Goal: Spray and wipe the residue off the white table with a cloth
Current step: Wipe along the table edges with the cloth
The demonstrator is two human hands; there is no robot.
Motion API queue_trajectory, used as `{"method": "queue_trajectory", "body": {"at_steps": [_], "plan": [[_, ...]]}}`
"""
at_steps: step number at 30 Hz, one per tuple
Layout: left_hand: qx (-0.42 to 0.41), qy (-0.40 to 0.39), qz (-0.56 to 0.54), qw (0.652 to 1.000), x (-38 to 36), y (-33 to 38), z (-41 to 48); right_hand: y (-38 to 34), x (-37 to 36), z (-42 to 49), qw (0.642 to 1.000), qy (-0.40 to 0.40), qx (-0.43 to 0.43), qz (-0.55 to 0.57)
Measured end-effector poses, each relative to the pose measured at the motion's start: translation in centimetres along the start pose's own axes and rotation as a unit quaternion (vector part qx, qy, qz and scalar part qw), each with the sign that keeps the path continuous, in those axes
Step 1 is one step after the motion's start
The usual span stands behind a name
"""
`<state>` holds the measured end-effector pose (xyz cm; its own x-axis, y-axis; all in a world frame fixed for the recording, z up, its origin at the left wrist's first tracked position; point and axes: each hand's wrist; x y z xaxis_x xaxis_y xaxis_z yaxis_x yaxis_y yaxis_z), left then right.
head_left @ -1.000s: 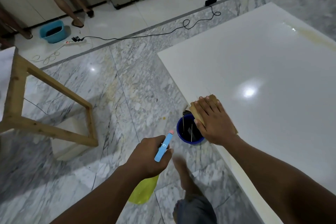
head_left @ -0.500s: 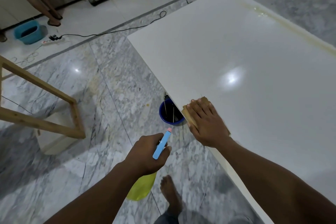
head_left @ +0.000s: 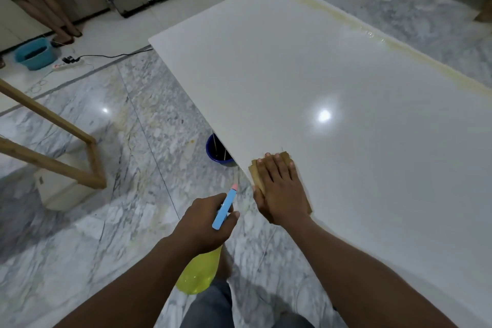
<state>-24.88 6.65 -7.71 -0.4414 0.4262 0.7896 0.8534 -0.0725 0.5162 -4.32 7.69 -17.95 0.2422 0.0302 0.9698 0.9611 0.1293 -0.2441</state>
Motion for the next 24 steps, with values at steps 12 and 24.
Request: {"method": "queue_trajectory", "body": {"at_steps": [12,24], "plan": [[-0.035,-0.039,0.052,0.997,-5.9,6.6,-10.8,3.6,1.3,-16.1,0.999,0.004,-0.037,0.009],[-0.097,-0.067,0.033,0.993,-11.5,6.6,-19.5,5.0,1.6,-27.5,0.997,0.011,-0.081,-0.010]]}}
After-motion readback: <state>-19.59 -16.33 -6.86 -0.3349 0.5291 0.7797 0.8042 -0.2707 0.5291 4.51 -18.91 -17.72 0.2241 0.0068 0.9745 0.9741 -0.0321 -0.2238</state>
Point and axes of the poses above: each hand's wrist, its own z-axis towards the middle knuckle, its own x-axis out of the back of the hand, y = z × x, and after that the axes turned 5 degrees about x, right-handed
